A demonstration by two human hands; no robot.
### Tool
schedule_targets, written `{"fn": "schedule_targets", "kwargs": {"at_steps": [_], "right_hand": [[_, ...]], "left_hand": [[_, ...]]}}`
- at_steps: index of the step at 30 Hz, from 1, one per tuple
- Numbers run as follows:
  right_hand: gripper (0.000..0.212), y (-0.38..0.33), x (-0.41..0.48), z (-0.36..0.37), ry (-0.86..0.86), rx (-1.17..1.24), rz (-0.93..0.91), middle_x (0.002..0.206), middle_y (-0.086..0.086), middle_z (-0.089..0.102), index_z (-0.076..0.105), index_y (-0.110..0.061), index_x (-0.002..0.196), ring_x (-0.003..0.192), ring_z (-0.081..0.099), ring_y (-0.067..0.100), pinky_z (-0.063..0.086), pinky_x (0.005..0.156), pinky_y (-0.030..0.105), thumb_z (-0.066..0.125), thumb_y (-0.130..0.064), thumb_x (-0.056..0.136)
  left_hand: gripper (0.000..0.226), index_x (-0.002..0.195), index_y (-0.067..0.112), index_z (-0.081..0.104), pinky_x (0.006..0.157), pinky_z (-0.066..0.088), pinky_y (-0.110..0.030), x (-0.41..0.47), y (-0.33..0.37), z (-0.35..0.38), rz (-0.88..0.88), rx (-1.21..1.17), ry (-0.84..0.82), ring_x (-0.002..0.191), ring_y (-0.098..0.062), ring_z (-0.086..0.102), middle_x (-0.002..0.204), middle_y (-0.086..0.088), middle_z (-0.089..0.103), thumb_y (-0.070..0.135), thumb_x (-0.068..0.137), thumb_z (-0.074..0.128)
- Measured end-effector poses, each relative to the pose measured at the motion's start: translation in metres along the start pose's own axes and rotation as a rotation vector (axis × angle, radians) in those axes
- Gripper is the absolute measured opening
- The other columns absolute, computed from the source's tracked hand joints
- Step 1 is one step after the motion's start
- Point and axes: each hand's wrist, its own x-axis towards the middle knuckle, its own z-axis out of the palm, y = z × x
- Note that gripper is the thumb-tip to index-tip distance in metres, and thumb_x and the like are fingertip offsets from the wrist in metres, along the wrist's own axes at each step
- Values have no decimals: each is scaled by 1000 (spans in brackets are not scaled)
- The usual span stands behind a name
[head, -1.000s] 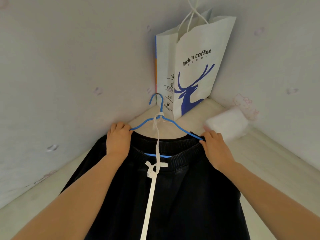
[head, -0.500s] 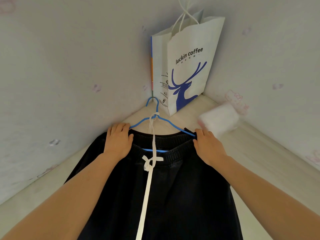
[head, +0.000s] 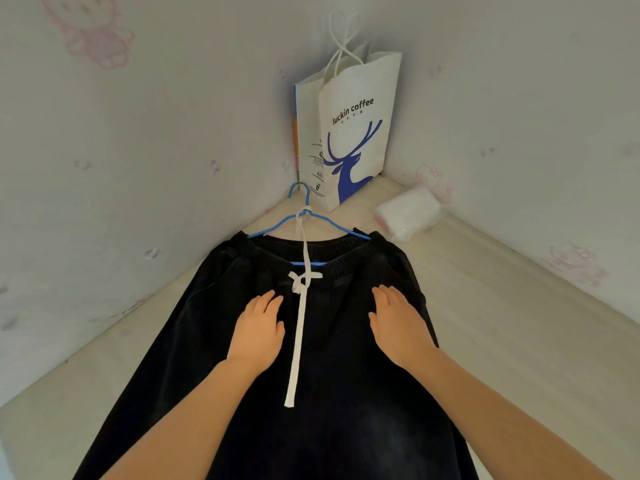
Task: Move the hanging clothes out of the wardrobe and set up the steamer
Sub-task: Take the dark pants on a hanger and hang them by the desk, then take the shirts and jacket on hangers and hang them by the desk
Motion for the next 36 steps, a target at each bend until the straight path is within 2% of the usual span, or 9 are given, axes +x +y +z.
{"fn": "schedule_targets", "kwargs": {"at_steps": [10, 15, 22, 26, 29, 31, 33, 36], "right_hand": [[52, -35, -175, 59, -58, 32, 92, 156, 3, 26, 21, -13, 150, 146, 16, 20, 21, 118, 33, 34, -32, 103], [52, -54, -258, 82, -44, 42, 134, 154, 4, 32, 23, -13, 149, 145, 19, 22, 24, 117, 33, 32, -34, 102], [51, -74, -361, 93, 0, 70, 286, 153, 4, 32, 21, -16, 149, 144, 21, 23, 24, 115, 34, 30, -37, 103], [52, -76, -421, 96, 49, 96, 370, 153, 4, 31, 21, -15, 149, 144, 21, 24, 23, 116, 37, 31, -36, 103], [52, -69, -467, 94, 118, 157, 477, 154, 2, 30, 22, -19, 148, 144, 22, 24, 21, 117, 38, 33, -39, 102], [53, -69, -476, 92, 121, 151, 505, 155, 1, 27, 20, -21, 148, 145, 19, 24, 17, 118, 38, 33, -39, 101], [54, -45, -568, 100, 144, 171, 724, 157, 2, 23, 18, -20, 149, 146, 14, 25, 14, 118, 39, 34, -38, 101], [57, -45, -583, 108, 184, 176, 693, 159, 3, 17, 13, -17, 151, 148, 8, 26, 12, 120, 41, 32, -38, 102]], "left_hand": [[50, 147, 21, 31, 118, 17, -33, -164, -15, 26, 114, -1, -93, 146, -17, 14, 153, 5, 30, 26, 99, 43], [48, 145, 20, 35, 116, 21, -31, -236, -31, 28, 172, -20, -111, 141, -15, 25, 147, 6, 39, 24, 98, 44], [45, 141, 17, 42, 108, 34, -30, -309, -30, 25, 287, -50, -91, 132, -17, 39, 139, 2, 48, 22, 97, 47], [41, 136, 15, 49, 99, 41, -29, -346, -1, 22, 419, -86, -52, 126, -17, 47, 132, 1, 55, 20, 95, 52], [38, 124, 11, 59, 88, 50, -32, -372, 32, 30, 591, -52, -8, 110, -22, 60, 116, -3, 65, 14, 87, 64], [38, 119, 9, 62, 84, 53, -33, -378, 37, 31, 641, -60, 18, 103, -23, 63, 110, -3, 67, 11, 82, 69], [38, 119, 10, 62, 85, 53, -33, -439, 94, 51, 906, -57, -49, 104, -22, 62, 111, -2, 66, 11, 81, 69], [39, 120, 12, 62, 89, 51, -33, -451, 104, 54, 928, -41, -24, 108, -20, 61, 115, -1, 66, 16, 82, 69]]}}
